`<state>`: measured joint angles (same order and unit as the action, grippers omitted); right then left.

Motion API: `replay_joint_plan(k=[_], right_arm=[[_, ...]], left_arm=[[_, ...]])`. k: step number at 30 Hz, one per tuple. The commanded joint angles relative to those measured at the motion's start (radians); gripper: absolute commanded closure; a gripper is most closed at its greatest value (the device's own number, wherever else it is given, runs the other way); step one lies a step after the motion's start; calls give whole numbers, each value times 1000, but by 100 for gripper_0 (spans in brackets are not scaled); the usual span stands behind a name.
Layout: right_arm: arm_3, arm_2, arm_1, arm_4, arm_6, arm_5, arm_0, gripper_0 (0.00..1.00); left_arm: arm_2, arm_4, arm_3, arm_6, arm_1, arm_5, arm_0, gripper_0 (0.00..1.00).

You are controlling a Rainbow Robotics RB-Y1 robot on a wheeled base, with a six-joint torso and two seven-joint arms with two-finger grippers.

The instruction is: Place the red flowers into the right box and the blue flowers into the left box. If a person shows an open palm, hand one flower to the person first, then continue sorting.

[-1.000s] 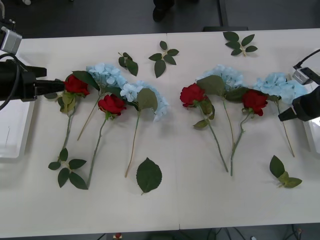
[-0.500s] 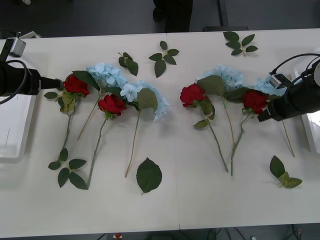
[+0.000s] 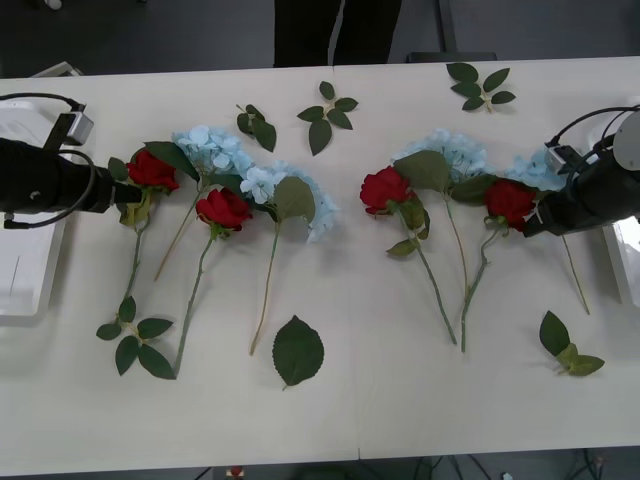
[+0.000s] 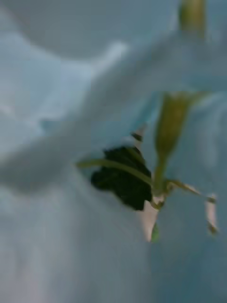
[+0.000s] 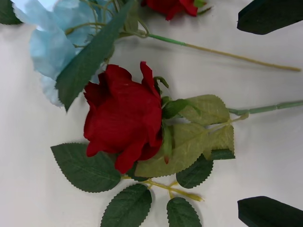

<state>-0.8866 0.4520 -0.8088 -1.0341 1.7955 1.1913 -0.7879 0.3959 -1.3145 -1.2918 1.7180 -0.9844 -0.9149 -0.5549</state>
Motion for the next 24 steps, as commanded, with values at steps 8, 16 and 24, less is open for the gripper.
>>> replay_joint_plan(k=[8, 16, 24], right_arm=[[49, -7, 59, 45, 39, -85, -47, 0], [60, -7, 69, 83, 34, -96, -47, 15], [78, -7, 82, 106, 25, -113, -48, 82]], left_arm=[[52, 136, 3, -37, 47, -4, -43, 0], [52, 139, 3, -38, 52, -4, -43, 0], [52, 139, 3, -38, 52, -4, -43, 0]])
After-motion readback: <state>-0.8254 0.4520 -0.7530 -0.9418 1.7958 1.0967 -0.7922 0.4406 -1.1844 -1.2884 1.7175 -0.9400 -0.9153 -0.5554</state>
